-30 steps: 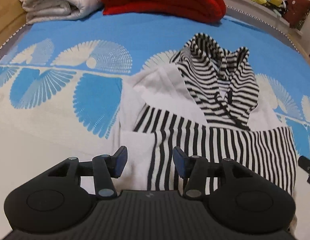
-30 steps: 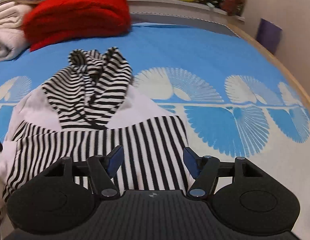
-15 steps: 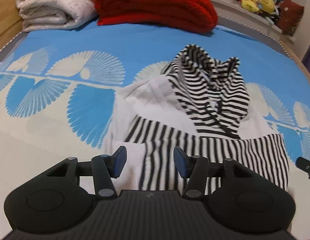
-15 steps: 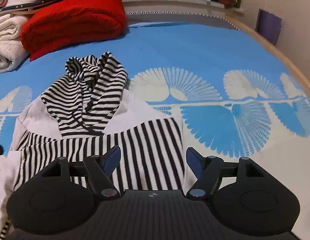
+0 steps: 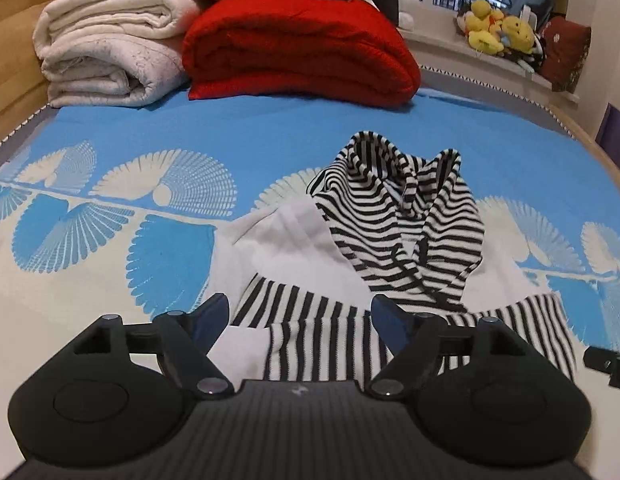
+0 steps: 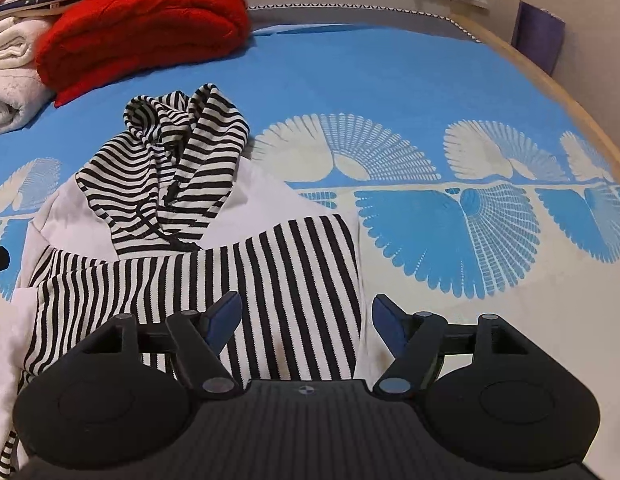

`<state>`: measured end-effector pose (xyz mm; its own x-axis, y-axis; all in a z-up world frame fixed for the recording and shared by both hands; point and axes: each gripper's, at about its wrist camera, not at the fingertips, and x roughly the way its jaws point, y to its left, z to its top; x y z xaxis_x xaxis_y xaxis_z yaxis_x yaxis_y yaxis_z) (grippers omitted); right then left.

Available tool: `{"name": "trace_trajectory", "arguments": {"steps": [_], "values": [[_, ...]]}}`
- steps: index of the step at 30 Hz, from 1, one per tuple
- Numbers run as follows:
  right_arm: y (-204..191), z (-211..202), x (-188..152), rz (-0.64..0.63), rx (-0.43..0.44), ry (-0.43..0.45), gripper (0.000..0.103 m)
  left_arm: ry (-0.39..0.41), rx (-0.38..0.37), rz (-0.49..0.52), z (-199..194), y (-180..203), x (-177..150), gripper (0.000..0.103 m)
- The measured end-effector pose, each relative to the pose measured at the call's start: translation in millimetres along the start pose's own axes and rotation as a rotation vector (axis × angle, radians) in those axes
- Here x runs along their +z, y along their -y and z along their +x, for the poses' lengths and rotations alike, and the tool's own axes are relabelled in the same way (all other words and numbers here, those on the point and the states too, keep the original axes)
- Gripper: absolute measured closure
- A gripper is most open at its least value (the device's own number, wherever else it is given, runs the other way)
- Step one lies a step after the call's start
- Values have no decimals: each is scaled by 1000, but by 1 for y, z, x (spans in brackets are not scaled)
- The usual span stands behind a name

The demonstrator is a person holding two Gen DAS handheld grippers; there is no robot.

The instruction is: Fold small clothes

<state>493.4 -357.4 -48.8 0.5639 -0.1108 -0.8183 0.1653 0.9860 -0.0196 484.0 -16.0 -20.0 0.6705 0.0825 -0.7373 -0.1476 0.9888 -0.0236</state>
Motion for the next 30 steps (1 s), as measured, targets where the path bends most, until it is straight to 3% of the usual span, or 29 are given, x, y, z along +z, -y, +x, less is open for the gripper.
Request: {"name": "trace_trajectory", "arguments": {"steps": [3, 9, 15, 18, 20, 22, 26, 30], "values": [[2, 1, 0, -2, 2, -6, 29, -2, -15, 0, 0, 2, -1, 19], [8, 1, 3, -17, 2, -17, 26, 75, -7, 58, -7, 11, -3, 19], [20, 0, 9, 0, -2, -16, 25, 72, -6, 103, -2, 15, -9, 20], [25, -3, 11, 23, 8, -17, 25, 67, -16, 130, 1, 16, -11, 33], [26, -5, 13, 29, 24, -12, 25, 67, -22, 157, 4, 16, -13, 63], [27, -7, 15, 31, 32, -9, 25, 75, -24, 178, 4, 16, -14, 85], [33, -7, 17, 32, 45, -12, 26, 53, -30, 142, 15, 13, -1, 91], [41, -6, 17, -4, 31, -7, 27, 55, 5, 145, 53, 21, 44, 90]]}}
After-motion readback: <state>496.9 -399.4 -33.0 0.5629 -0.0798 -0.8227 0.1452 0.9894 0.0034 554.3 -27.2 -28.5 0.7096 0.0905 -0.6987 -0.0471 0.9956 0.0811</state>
